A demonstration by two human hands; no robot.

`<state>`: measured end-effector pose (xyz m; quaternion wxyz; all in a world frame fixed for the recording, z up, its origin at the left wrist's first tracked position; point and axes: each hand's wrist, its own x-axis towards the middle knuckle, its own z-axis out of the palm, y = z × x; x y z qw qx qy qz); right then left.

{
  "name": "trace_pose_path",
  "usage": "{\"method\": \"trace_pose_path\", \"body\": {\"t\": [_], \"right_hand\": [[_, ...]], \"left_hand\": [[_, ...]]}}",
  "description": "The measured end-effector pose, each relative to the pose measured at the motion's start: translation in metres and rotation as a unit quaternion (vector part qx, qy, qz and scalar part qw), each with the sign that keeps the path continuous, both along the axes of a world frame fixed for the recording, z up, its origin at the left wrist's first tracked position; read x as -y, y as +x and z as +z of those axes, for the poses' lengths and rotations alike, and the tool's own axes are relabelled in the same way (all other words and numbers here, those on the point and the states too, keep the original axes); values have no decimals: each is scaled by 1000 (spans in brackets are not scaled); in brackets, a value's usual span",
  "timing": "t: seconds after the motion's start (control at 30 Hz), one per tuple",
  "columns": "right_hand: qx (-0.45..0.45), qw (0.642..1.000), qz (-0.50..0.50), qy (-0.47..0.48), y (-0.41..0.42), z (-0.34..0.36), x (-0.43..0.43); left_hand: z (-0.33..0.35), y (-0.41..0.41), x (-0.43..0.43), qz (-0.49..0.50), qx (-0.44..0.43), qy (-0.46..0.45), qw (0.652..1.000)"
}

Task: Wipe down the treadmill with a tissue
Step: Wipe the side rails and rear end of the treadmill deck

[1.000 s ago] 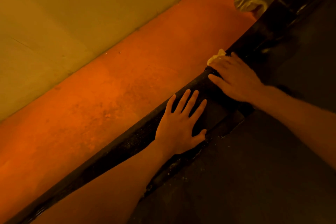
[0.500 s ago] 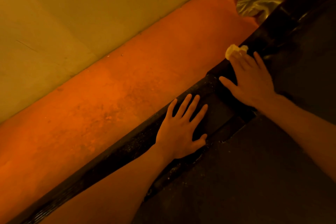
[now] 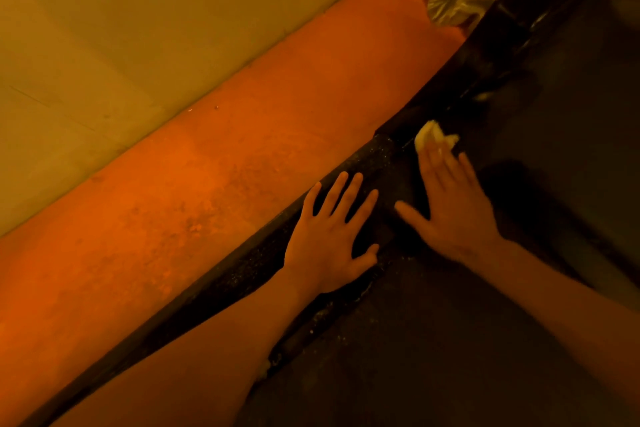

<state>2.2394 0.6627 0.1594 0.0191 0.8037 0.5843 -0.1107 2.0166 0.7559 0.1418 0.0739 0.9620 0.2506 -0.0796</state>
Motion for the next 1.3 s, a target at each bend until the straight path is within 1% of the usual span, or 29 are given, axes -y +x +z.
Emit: {"method": "trace_pose_path", "body": {"t": [0.07, 0.1, 0.17, 0.2, 0.27, 0.3, 0.4, 0.47, 0.57, 0.63, 0.9, 1.1, 1.2, 1.3], "right_hand": [[29, 999, 36, -8, 11, -3, 15], [39, 999, 21, -1, 24, -4, 10], [39, 998, -57, 14, 48, -2, -9], [25, 995, -96, 21, 56, -1, -19], [-2, 990, -137, 31, 50, -1, -29], [-13, 991, -130, 33, 38, -1, -27], [-16, 999, -38, 27, -6, -7, 8], [-20, 999, -6, 30, -21, -13, 29], [-43, 998, -13, 47, -26, -18, 32], [-55, 997, 0, 54, -31, -17, 30], [-31, 997, 47, 56, -26, -15, 28], [-17, 995, 87, 49, -21, -13, -16], [-9, 994, 91, 54, -17, -15, -28], [-21, 994, 87, 60, -19, -17, -30]], "left_hand": [[1, 1, 0, 1, -1, -3, 1000], [1, 0, 1, 1, 0, -4, 1000], [-1, 0, 1, -1, 2, -1, 1000], [-1, 0, 1, -1, 3, -1, 1000], [-1, 0, 1, 1, 4, -1, 1000], [-1, -1, 1, 2, 4, 0, 1000], [-1, -1, 2, 3, 9, 1, 1000], [-3, -1, 2, 6, 14, 6, 1000], [-4, -1, 1, 8, 24, 7, 1000], [-4, -2, 2, 8, 29, 10, 1000], [-1, -9, 2, 10, 48, -9, 999], [2, -59, 14, 34, 48, -4, 998], [3, -82, 18, 55, 44, 4, 998], [2, -101, 20, 62, 40, 7, 997]]}}
